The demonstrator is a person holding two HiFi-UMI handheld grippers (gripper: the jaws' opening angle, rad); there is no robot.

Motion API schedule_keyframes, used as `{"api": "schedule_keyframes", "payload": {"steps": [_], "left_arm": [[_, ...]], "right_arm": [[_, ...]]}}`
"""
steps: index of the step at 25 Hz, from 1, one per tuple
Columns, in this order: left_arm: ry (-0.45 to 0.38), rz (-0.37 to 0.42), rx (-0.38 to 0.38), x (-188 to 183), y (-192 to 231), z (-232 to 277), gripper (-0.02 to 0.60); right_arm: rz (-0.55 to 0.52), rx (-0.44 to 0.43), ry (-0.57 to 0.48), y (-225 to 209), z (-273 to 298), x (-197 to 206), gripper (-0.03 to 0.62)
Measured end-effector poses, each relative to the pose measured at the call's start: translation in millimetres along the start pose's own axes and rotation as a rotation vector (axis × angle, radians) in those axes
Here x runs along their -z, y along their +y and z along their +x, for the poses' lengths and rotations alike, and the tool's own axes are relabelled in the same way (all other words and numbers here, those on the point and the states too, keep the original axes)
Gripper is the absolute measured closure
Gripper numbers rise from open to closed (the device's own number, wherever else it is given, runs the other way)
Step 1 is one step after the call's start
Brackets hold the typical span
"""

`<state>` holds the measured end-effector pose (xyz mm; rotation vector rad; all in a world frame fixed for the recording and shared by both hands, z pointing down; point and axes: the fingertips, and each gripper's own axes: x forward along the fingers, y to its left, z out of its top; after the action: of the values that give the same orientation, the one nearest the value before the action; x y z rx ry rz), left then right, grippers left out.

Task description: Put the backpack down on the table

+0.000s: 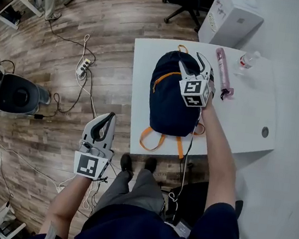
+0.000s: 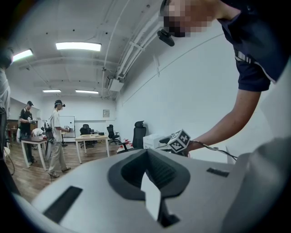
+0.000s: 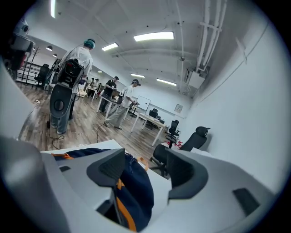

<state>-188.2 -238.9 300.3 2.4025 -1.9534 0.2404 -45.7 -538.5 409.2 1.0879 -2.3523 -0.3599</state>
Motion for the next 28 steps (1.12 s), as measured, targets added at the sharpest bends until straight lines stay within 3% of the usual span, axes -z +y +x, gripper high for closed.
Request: {"api": "schedule_keyframes", "payload": {"steps": [7,14,20,22,25,28], "left_arm": [[-0.008,0.018,0.007,-6.2,1.7,-7.2,0.577],[0.005,0.02,0.012,-12.8,-0.1,-14.0,0.578],[-0.044,0.029,0.035,-29.3,-3.9,-19.5,0.577],[-0.066,0.032,0.043,-36.0,-5.9,-20.7,0.577],[-0.081,0.033,0.051,-45.0,-8.0,-26.1,0.578],[-0.095,0.036,0.061,-52.7,-11.3,-32.0,0.578]], "right_arm": [[0.035,0.0,-0.021,-0.1,-23.9,-15.6,0.301],[0.136,0.006,-0.13,-0.6,-76.2,-53.2,0.31],[0.239,0.015,-0.202,-5.5,-130.5,-84.3,0.341],[0.255,0.026,-0.231,-6.6,-149.6,-94.9,0.369],[0.273,0.049,-0.267,-6.8,-181.6,-109.9,0.467],[0.286,0.057,-0.29,-3.3,-211.3,-119.0,0.508]]}}
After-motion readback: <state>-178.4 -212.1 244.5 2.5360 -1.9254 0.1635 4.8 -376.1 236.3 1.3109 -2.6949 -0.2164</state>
